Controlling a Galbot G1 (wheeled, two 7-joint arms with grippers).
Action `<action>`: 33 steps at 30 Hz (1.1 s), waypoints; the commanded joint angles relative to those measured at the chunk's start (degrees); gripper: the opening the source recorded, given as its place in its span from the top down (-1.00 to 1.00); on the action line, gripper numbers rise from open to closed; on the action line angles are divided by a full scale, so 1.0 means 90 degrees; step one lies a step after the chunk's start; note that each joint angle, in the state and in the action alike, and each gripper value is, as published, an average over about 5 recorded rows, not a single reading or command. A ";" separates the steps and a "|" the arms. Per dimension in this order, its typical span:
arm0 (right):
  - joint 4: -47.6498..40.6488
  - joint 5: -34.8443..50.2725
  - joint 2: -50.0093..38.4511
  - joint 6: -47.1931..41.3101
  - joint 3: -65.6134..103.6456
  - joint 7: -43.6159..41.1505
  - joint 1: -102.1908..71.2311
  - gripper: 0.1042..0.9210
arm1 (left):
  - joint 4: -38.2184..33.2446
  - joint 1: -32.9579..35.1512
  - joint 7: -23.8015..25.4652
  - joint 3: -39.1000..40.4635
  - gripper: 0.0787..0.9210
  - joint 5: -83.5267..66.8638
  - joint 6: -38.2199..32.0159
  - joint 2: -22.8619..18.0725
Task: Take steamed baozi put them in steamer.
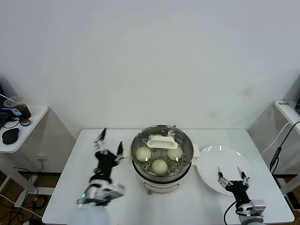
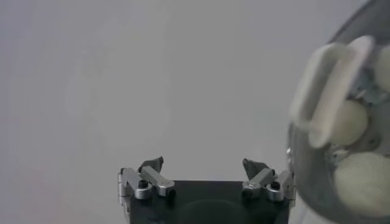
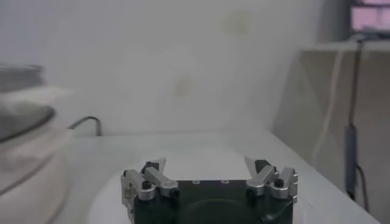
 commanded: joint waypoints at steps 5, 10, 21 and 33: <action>0.0650 -0.0269 0.0276 0.0177 -0.0489 0.0015 -0.0709 -0.76 | 0.1415 0.1972 -0.1238 -0.2186 -0.77 -0.6110 -0.2885 -0.0281; 0.0606 -0.0259 0.0335 0.0205 -0.0485 0.0096 -0.0816 -0.76 | 0.1543 0.2105 -0.1121 -0.2067 -0.77 -0.6222 -0.2628 -0.0162; 0.0652 -0.0791 0.0682 -0.0179 -0.0211 0.0128 -0.0802 -0.76 | 0.1252 0.2292 -0.0823 -0.1697 -0.77 -0.6344 -0.2160 -0.0055; 0.0823 -0.0990 0.0823 -0.0410 -0.0089 0.0154 -0.0961 -0.76 | 0.0870 0.2632 -0.0749 -0.1427 -0.77 -0.6354 -0.1923 0.0103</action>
